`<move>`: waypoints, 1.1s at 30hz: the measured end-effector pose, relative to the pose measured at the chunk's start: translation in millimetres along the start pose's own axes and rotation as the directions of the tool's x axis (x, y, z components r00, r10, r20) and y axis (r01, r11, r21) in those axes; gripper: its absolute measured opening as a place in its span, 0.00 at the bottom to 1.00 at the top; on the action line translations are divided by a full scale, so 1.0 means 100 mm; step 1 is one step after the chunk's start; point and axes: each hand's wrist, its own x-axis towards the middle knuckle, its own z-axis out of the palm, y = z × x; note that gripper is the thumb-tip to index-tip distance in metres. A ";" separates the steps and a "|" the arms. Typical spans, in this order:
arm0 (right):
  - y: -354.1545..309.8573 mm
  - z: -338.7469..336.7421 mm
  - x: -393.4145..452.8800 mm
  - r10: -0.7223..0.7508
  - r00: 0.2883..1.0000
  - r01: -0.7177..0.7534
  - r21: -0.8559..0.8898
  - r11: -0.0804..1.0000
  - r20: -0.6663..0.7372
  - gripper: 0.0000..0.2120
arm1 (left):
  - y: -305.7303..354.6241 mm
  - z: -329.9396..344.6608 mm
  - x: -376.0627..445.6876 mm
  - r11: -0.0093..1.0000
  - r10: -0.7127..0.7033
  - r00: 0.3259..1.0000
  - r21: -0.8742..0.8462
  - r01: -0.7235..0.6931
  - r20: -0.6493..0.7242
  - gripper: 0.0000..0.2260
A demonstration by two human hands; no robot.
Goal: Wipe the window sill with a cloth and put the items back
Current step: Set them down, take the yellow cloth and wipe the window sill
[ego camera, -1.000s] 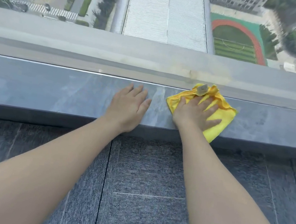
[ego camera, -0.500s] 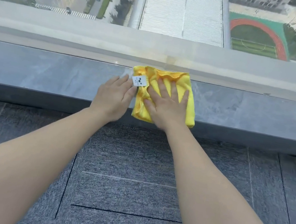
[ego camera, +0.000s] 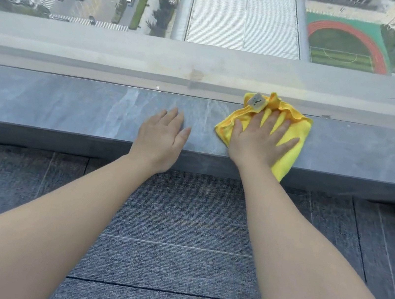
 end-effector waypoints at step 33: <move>0.72 -0.15 0.30 -0.062 0.995 0.067 0.061 0.996 -0.077 0.26 | 0.67 0.28 0.28 0.984 0.180 0.984 0.001 -0.180 -0.004 0.29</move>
